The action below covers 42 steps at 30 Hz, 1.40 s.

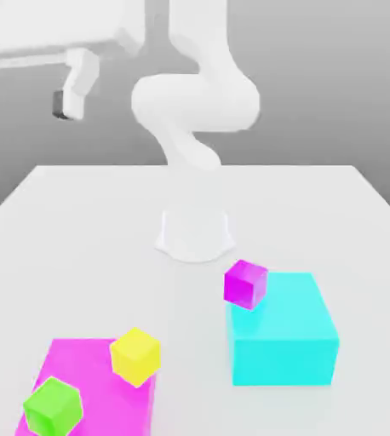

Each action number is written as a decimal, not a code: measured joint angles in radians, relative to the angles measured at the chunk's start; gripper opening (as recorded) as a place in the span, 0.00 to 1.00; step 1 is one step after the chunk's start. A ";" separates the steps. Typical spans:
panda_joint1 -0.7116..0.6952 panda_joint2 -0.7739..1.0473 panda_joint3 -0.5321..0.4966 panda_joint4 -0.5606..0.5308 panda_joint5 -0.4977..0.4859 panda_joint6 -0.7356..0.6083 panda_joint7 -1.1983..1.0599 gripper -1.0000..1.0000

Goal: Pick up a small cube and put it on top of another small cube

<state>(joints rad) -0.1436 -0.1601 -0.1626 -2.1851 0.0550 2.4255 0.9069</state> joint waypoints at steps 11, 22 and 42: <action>-0.132 0.404 -0.066 0.073 0.100 0.074 0.021 0.50; -0.259 0.797 -0.048 0.154 0.209 0.218 0.005 0.00; -0.070 0.345 -0.026 -0.140 0.017 0.078 -0.018 0.00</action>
<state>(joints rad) -0.2137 0.1846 -0.1888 -2.3247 0.0719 2.5031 0.8890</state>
